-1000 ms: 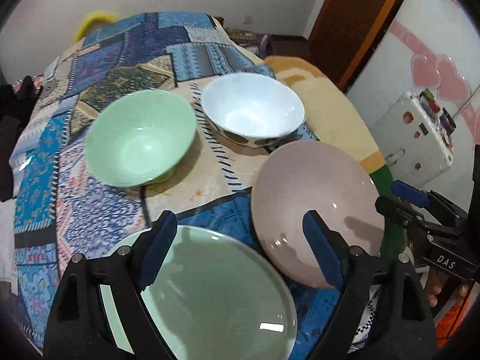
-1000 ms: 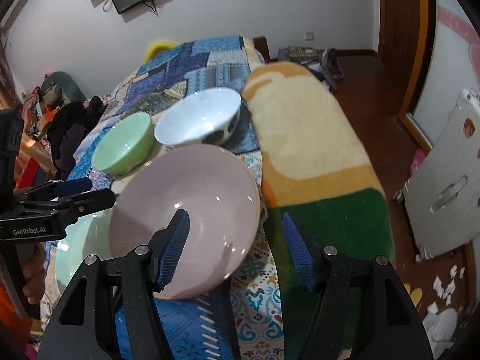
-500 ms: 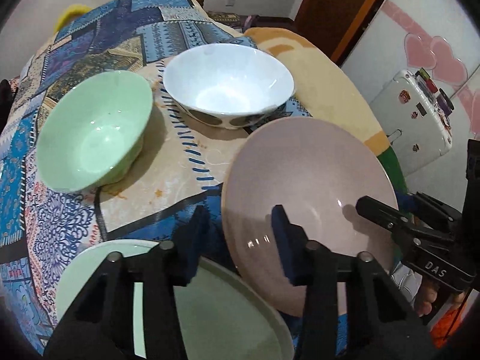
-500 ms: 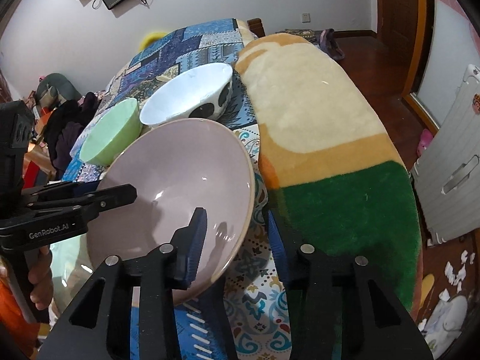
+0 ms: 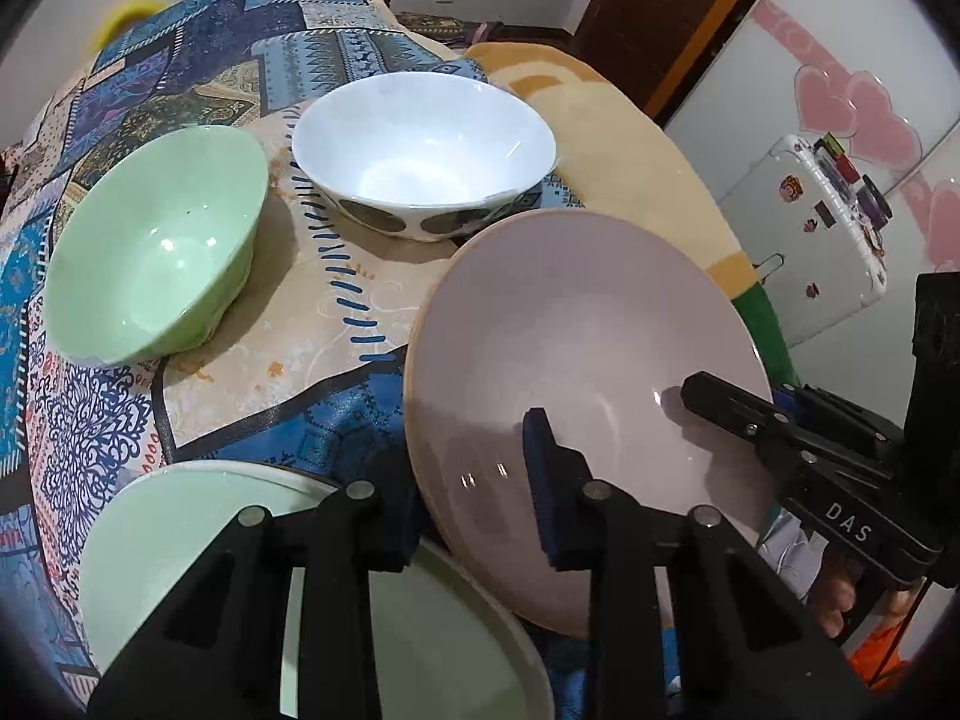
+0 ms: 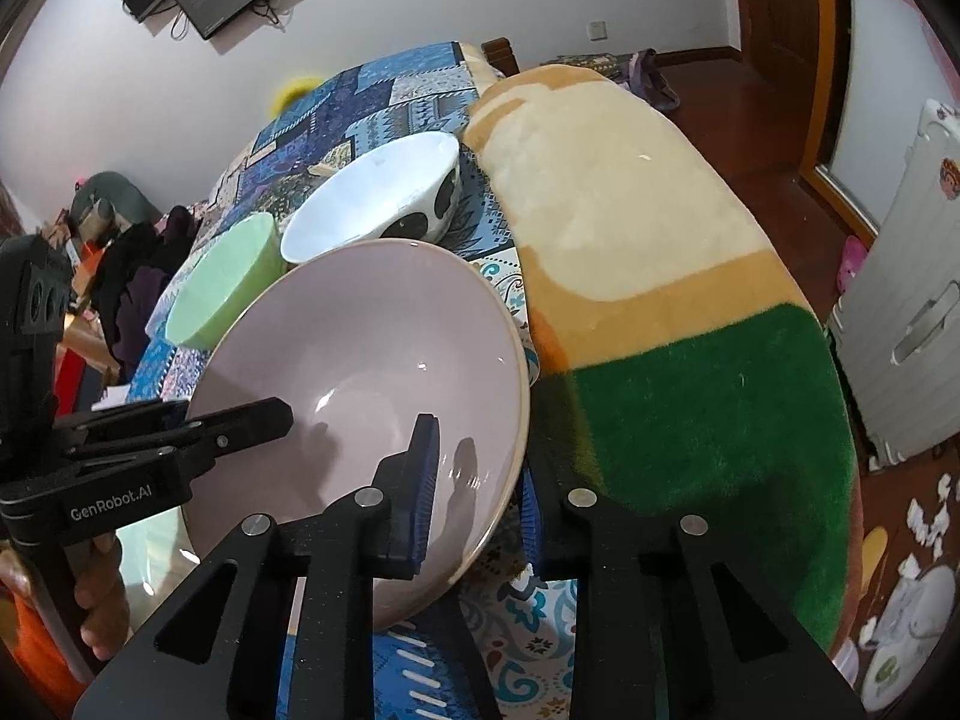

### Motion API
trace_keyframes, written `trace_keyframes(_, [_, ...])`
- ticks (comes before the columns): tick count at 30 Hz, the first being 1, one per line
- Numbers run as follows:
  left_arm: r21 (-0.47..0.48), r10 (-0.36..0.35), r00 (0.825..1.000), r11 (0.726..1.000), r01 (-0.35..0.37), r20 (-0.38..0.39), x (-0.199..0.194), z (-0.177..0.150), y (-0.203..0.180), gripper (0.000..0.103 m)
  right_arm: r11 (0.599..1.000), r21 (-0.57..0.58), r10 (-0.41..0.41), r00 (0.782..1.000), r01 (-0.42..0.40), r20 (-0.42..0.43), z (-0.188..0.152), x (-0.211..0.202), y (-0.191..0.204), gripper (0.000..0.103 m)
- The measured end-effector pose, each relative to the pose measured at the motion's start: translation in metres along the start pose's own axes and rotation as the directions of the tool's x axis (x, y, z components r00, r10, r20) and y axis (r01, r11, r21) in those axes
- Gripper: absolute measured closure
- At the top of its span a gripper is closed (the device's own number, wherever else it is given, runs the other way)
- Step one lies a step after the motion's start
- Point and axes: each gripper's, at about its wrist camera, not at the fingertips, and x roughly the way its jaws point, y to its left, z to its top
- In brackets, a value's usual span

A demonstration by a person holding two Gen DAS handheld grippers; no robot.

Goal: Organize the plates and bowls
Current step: 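Grasp a pink bowl rim with the left gripper while the right gripper grasps another, then lift and carry the pink bowls with both grippers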

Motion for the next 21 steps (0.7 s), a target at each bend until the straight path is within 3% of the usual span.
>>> trace_keyframes(6, [-0.003, 0.015, 1.0, 1.0, -0.015, 0.009, -0.006, -0.001, -0.003, 0.073, 1.0, 0.011, 0.004, 1.0, -0.004, 0.023, 0.002, -0.009, 0.004, 0.081])
trace_keyframes(21, [-0.022, -0.011, 0.992, 1.0, 0.014, 0.129, -0.073, -0.008, -0.001, 0.073, 0.998, -0.054, 0.029, 0.989, -0.021, 0.146, 0.011, -0.05, 0.042, 0.081])
